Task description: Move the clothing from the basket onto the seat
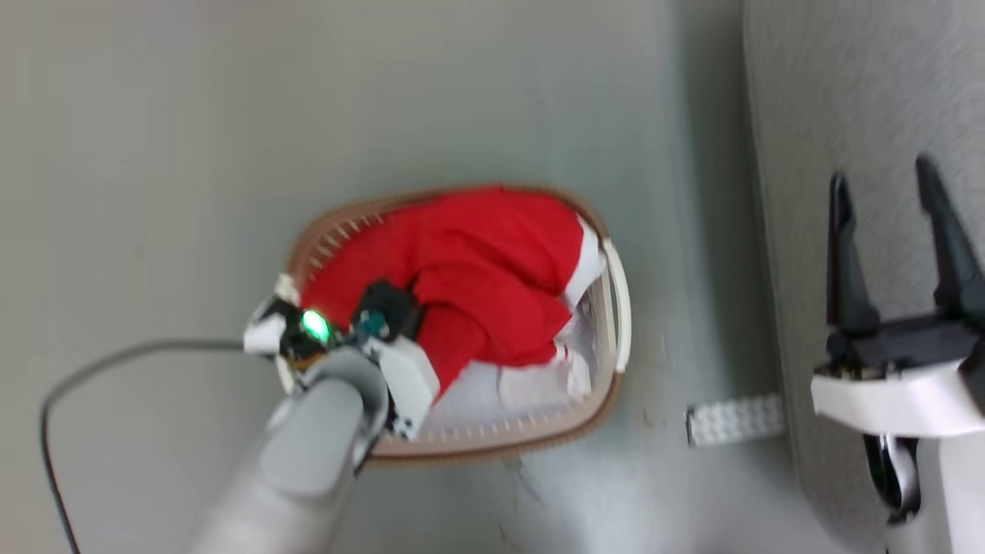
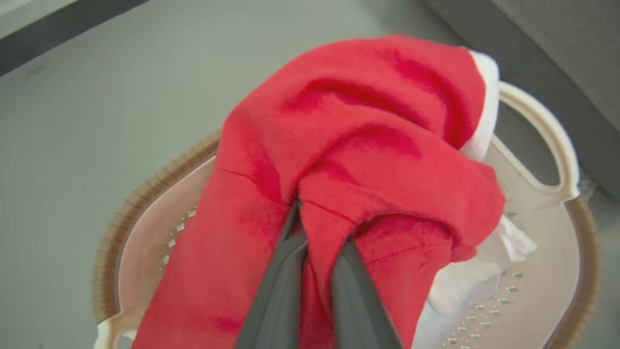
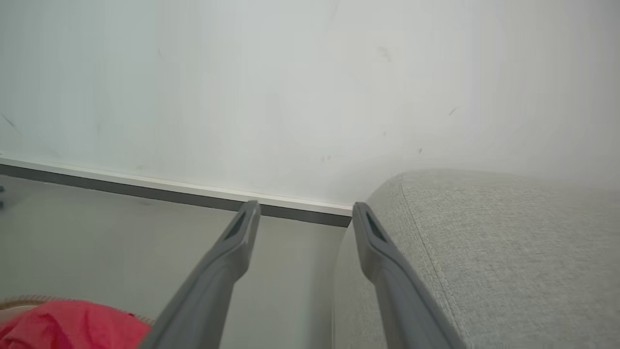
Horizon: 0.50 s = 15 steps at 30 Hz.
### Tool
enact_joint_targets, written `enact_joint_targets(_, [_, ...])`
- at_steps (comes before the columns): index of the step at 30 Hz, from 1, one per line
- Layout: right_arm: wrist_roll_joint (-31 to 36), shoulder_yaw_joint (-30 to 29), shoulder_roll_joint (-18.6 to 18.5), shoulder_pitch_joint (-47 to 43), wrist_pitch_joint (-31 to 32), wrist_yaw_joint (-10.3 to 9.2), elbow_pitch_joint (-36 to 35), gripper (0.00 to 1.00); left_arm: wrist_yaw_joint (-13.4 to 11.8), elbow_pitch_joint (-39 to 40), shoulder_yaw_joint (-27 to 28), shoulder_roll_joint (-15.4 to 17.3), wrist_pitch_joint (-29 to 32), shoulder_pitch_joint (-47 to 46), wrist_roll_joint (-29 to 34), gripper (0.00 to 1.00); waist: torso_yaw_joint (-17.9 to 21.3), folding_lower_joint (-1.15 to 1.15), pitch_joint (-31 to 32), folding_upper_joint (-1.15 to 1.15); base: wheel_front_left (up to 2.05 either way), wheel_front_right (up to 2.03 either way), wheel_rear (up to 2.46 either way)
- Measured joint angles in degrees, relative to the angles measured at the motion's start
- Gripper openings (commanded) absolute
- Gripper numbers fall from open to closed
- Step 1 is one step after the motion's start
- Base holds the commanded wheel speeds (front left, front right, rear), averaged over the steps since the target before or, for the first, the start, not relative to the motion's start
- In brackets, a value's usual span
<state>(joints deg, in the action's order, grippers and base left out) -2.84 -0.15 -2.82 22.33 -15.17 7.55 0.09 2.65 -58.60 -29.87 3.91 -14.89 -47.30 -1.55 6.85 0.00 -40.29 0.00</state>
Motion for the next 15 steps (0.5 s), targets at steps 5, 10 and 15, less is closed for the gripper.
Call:
enact_joint_targets(5, [0.07,-0.78,0.05,-4.50,0.00,0.00,2.07,1.00,-0.01,7.39,1.16,-0.13,-0.18,7.22,-2.85,0.00,-1.79,-0.01,8.22,0.00,0.00,0.00,0.00])
enact_joint_targets(10, [-0.16,-0.87,0.04,-9.10,0.00,0.00,3.91,1.00,-0.24,14.45,1.96,0.64,-0.22,14.24,-4.91,0.00,-3.64,-0.01,16.53,0.00,0.00,0.00,0.00])
enact_joint_targets(15, [-0.37,-0.93,0.03,-13.95,0.00,0.00,5.43,1.00,-1.53,22.02,3.22,1.51,0.85,20.08,-7.16,0.00,-5.22,-0.02,24.62,0.00,0.00,0.00,0.00])
